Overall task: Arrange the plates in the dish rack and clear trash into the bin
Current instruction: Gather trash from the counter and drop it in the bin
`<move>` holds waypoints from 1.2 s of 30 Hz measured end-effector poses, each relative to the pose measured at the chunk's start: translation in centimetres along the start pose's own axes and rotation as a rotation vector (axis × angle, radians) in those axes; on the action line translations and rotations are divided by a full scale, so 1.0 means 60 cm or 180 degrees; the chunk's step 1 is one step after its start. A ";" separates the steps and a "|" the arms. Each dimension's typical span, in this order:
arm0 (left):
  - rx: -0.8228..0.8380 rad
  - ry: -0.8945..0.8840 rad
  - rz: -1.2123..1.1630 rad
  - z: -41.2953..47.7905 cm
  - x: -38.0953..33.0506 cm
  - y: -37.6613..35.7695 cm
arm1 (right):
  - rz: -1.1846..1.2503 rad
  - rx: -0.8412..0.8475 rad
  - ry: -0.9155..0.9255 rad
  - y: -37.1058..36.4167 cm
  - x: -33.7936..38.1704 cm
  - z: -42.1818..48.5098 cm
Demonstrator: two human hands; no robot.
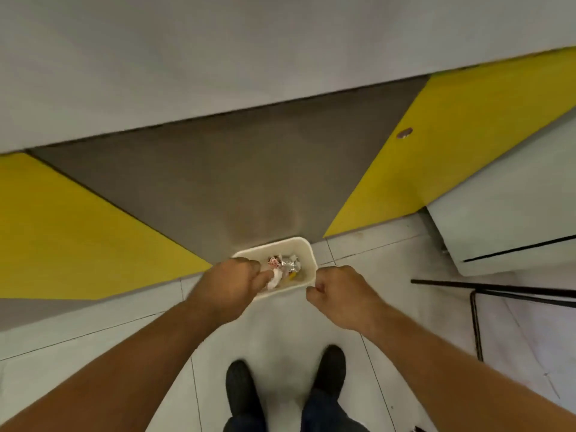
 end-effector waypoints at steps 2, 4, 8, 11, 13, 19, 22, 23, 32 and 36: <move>0.0161 0.0130 -0.0106 0.012 0.053 -0.076 | -0.0066 0.0146 -0.0075 -0.074 -0.025 0.042; 0.0235 0.0247 -0.0159 0.027 0.098 -0.138 | -0.0126 0.0214 -0.0099 -0.133 -0.047 0.089; 0.0192 0.0124 -0.0069 0.059 0.151 -0.235 | -0.0263 0.0122 -0.0156 -0.213 -0.080 0.198; 0.0113 0.0279 -0.0147 0.080 0.190 -0.276 | -0.0070 0.0172 -0.0157 -0.268 -0.087 0.280; 0.0060 0.0314 -0.0113 0.096 0.205 -0.291 | 0.0072 0.0366 -0.0024 -0.305 -0.083 0.320; -0.0211 0.0228 -0.0309 0.172 0.219 -0.307 | 0.0102 -0.0184 0.0347 -0.310 -0.092 0.339; -0.0288 0.0232 -0.0327 0.219 0.219 -0.332 | 0.0068 -0.0582 0.0407 -0.276 -0.109 0.330; -0.0184 0.0277 -0.0357 0.232 0.221 -0.349 | 0.0103 -0.0737 0.0406 -0.263 -0.113 0.328; 0.0101 0.0277 -0.0443 0.219 0.188 -0.327 | 0.0011 -0.0741 0.0431 -0.184 -0.105 0.273; -0.0364 -0.0117 -0.0362 0.157 0.097 -0.179 | 0.0143 -0.0794 0.0388 -0.101 -0.087 0.212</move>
Point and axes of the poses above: each hand's wrist, its own z-axis towards the middle knuckle, its own y-axis out of the back of the hand, x = y × z, the point moved 8 cm from there along z, towards the middle knuckle, and after that the axes turned 6 degrees about -z, right-handed, at the moved point
